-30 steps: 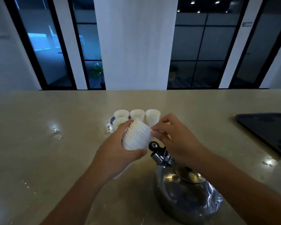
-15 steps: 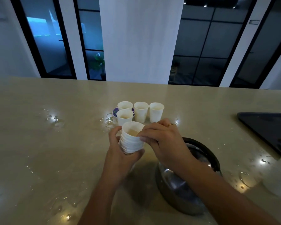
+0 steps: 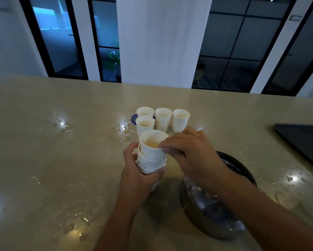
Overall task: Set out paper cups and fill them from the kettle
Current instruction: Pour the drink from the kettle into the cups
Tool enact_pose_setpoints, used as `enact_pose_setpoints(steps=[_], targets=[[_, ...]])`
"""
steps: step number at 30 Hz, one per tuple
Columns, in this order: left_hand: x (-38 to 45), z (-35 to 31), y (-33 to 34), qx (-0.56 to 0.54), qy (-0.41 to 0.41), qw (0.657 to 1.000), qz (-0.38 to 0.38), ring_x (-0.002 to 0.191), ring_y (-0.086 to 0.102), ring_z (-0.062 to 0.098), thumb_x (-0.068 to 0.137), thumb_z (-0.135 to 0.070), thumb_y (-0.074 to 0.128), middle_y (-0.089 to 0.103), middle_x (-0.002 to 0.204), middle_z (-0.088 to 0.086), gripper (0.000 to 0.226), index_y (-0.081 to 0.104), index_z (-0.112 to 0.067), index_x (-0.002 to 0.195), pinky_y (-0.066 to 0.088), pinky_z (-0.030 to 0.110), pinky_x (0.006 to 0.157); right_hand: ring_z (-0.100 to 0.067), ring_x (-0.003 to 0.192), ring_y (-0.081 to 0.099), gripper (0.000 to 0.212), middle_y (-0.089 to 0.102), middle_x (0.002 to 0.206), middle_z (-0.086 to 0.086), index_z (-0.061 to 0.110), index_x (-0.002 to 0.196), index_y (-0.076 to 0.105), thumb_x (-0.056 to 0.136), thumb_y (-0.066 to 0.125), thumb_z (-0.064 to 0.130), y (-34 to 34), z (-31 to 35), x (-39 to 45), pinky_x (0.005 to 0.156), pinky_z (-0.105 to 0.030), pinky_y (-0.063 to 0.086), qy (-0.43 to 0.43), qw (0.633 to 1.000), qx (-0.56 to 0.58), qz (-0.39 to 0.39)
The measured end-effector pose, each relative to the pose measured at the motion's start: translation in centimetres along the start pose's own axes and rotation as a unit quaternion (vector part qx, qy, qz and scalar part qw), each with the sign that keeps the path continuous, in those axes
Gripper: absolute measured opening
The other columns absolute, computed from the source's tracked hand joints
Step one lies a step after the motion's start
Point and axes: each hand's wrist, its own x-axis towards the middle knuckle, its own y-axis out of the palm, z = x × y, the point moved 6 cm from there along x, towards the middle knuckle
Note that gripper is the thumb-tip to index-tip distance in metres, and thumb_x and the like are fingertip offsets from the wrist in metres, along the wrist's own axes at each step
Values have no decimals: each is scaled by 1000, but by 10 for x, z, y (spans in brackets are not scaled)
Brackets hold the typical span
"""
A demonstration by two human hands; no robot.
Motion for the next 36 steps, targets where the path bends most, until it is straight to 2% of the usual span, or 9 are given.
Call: enact_pose_setpoints(steps=[2, 4, 6, 9, 13, 16, 20, 27, 36], targets=[[-1, 0, -1, -5, -3, 1000, -3, 102, 58, -9, 64, -34, 91, 53, 112, -35, 95, 20, -69, 116, 54, 17, 79, -15, 90, 55, 19, 73, 100, 13, 24, 104, 76, 90, 67, 17, -12, -1, 8, 78, -32, 41, 11, 999, 23, -27], [-1, -1, -2, -10, -3, 1000, -4, 101, 57, -13, 64, -31, 92, 54, 110, -39, 94, 22, -68, 116, 53, 16, 78, -3, 88, 52, 17, 65, 93, 21, 20, 106, 75, 92, 66, 15, -27, -5, 17, 80, -16, 39, 44, 996, 58, -58], [0, 0, -4, -13, -10, 1000, -4, 101, 61, -7, 63, -29, 92, 59, 113, -29, 93, 25, -66, 116, 56, 19, 80, 8, 82, 50, 14, 57, 87, 30, 20, 104, 74, 93, 66, 16, -44, -11, 27, 75, -3, 34, 67, 990, 81, -94], [2, -1, -9, -3, -25, 1000, 8, 102, 60, -2, 62, -32, 92, 59, 117, -18, 91, 25, -61, 117, 55, 23, 82, 11, 76, 53, 10, 61, 83, 28, 26, 100, 72, 94, 66, 22, -59, -28, 43, 68, -2, 36, 113, 980, 104, -125], [3, -3, -15, 3, -35, 999, 32, 99, 60, -1, 64, -28, 92, 57, 113, -20, 93, 25, -49, 125, 49, 15, 78, 5, 78, 59, 10, 69, 86, 17, 26, 98, 76, 92, 68, 27, -39, -67, 67, 73, -6, 42, 169, 985, 16, -13], [1, -3, -17, 6, -34, 999, 37, 99, 60, -4, 63, -26, 92, 58, 110, -24, 93, 25, -51, 123, 49, 14, 76, -8, 83, 62, 15, 73, 97, 5, 24, 103, 78, 91, 69, 26, -6, -94, 74, 81, -25, 49, 187, 972, -70, 122], [-1, -1, -17, -9, -49, 998, 43, 100, 60, -3, 63, -28, 91, 57, 112, -25, 90, 26, -52, 120, 50, 6, 71, -8, 80, 59, 15, 75, 99, 7, 23, 101, 79, 88, 71, 27, 32, -110, 76, 79, -24, 47, 173, 948, -128, 233], [-1, 2, -17, -15, -48, 998, 49, 107, 59, 3, 64, -29, 91, 57, 119, -20, 89, 29, -50, 123, 55, 18, 87, -11, 80, 62, 15, 76, 96, 3, 19, 100, 80, 87, 73, 24, 64, -118, 90, 75, -24, 46, 180, 942, -126, 256], [0, 3, -16, -21, -56, 996, 67, 108, 48, -17, 62, -26, 92, 52, 115, -29, 90, 29, -51, 122, 50, 5, 77, -11, 80, 59, 16, 75, 102, 0, 19, 101, 80, 85, 75, 23, 75, -124, 103, 74, -23, 43, 200, 945, -111, 234]])
